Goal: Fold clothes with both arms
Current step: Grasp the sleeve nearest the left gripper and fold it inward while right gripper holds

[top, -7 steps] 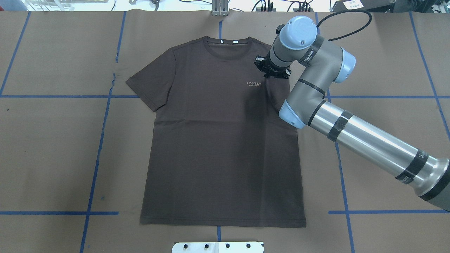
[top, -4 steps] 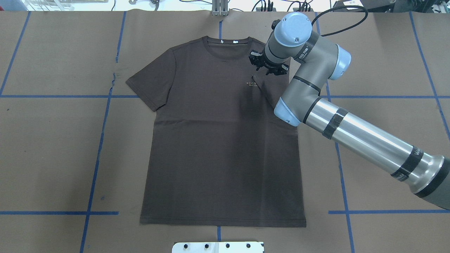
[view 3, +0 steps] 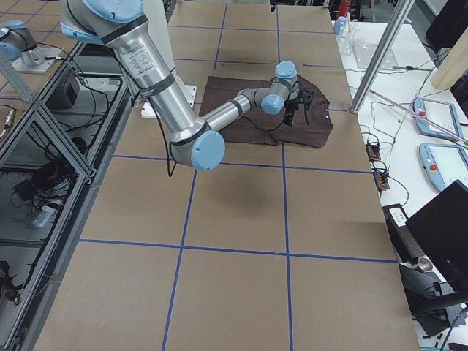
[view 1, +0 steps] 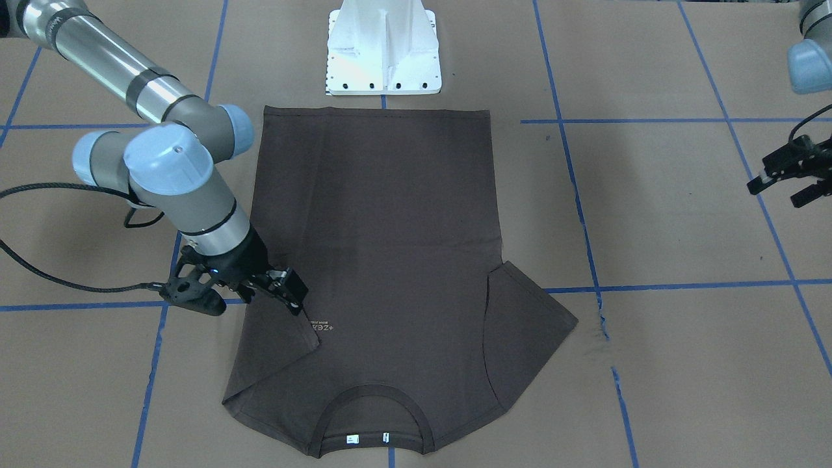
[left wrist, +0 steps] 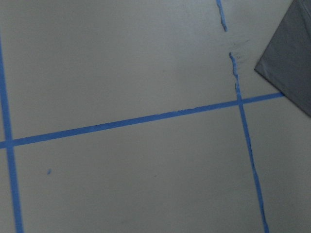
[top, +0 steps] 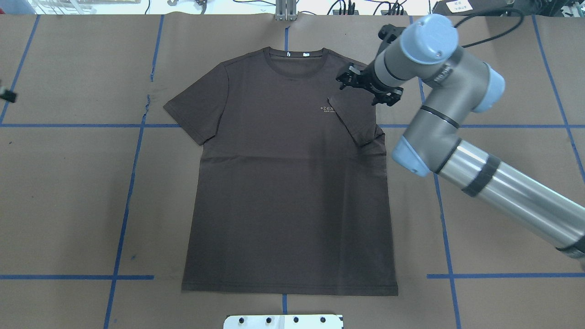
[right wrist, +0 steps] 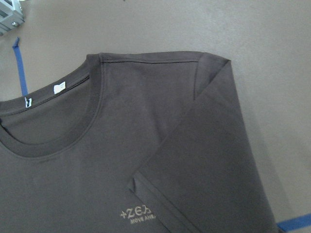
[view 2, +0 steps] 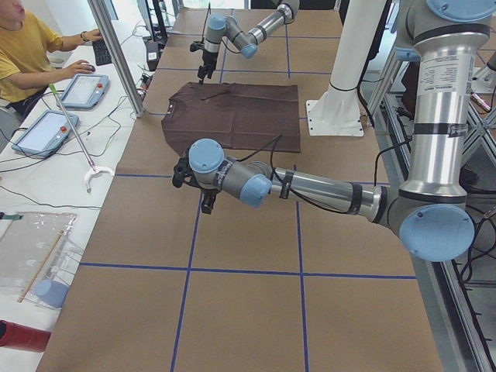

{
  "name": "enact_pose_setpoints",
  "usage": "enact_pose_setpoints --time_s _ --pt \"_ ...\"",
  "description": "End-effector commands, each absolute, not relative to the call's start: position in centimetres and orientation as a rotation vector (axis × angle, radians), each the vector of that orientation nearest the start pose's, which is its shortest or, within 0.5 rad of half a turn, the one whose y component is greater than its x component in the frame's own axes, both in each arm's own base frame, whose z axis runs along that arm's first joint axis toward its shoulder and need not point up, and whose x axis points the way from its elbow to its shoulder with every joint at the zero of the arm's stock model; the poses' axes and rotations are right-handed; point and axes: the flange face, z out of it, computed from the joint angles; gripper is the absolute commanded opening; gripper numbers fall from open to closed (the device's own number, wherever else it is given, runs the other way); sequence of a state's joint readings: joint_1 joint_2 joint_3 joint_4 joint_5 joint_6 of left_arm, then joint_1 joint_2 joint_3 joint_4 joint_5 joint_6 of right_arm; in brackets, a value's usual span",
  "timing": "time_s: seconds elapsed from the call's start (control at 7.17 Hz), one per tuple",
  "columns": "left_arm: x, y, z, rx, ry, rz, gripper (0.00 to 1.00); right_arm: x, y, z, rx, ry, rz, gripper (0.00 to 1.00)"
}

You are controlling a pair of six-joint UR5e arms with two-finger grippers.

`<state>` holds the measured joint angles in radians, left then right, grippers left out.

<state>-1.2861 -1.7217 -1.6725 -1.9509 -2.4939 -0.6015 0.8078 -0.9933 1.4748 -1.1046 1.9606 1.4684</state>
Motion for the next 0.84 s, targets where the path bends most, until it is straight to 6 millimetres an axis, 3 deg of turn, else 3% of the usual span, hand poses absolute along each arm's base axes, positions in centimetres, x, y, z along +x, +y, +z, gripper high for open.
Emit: enact_pose_setpoints --time_s 0.0,0.14,0.28,0.56,0.7 --pt "26.0 -57.7 39.8 0.108 0.967 -0.216 0.98 -37.8 -54.6 34.5 0.073 -1.01 0.46 1.0" --pt "33.2 -57.9 38.0 0.102 0.927 -0.285 0.94 -37.8 -54.5 34.8 0.072 -1.006 0.456 1.0" --pt "36.3 -60.4 37.9 0.089 0.896 -0.311 0.93 -37.8 -54.5 34.4 0.072 -1.014 0.451 1.0" --pt "39.9 -63.5 39.5 0.152 0.791 -0.357 0.87 -37.7 -54.3 34.4 0.072 -1.017 0.449 1.0" --pt "40.8 -63.7 40.6 0.179 0.799 -0.352 0.83 -37.7 -54.3 34.3 0.075 -1.018 0.45 1.0"
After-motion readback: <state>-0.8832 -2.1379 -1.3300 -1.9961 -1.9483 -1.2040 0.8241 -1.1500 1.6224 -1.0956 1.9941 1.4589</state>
